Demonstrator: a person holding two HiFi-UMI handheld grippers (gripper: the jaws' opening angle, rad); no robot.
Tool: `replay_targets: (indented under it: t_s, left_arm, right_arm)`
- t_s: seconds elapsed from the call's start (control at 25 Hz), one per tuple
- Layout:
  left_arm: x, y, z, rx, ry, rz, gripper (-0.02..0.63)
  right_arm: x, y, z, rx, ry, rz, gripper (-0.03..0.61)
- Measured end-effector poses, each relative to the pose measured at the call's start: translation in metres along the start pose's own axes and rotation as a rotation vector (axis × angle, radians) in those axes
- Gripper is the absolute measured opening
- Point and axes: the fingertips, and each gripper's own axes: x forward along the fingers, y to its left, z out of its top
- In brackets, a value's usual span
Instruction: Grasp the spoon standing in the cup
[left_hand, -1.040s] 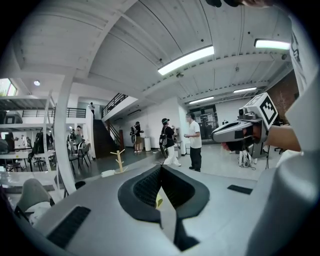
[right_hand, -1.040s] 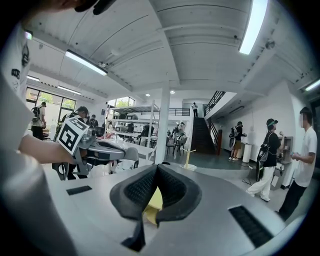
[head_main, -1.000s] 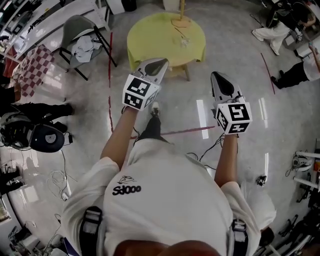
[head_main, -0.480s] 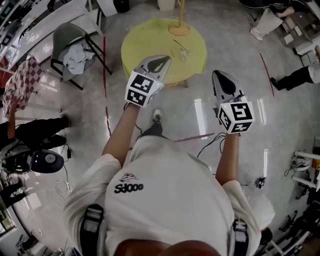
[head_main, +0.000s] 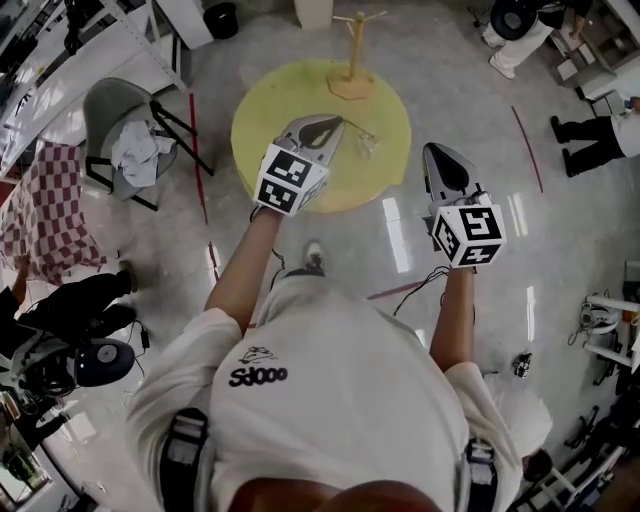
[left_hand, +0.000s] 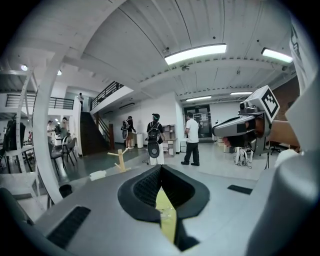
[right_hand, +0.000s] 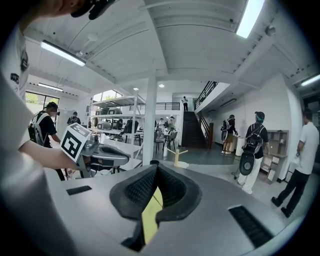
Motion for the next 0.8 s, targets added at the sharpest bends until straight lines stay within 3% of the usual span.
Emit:
replay_targets:
  t_s: [0.44, 0.52, 0.64, 0.8]
  left_arm:
    - [0.067, 0.059, -0.037, -0.072, 0.1, -0.033, 0.039]
    - [0.079, 0.053, -0.045, -0.088, 0.122, -0.029, 0.102]
    - [0.094, 0.054, -0.06, -0.11, 0.16, -0.018, 0.108]
    - [0.11, 0.067, -0.091, -0.198, 0.214, 0.041, 0.114]
  right_arm:
    - [0.073, -0.038, -0.023, 0.009, 0.096, -0.026, 0.02]
    - [0.075, -0.049, -0.031, 0.013, 0.105, -0.012, 0.02]
    - [0.088, -0.062, -0.036, 0.018, 0.107, 0.013, 0.02]
    - [0.111, -0.069, -0.049, -0.004, 0.142, 0.09, 0.02]
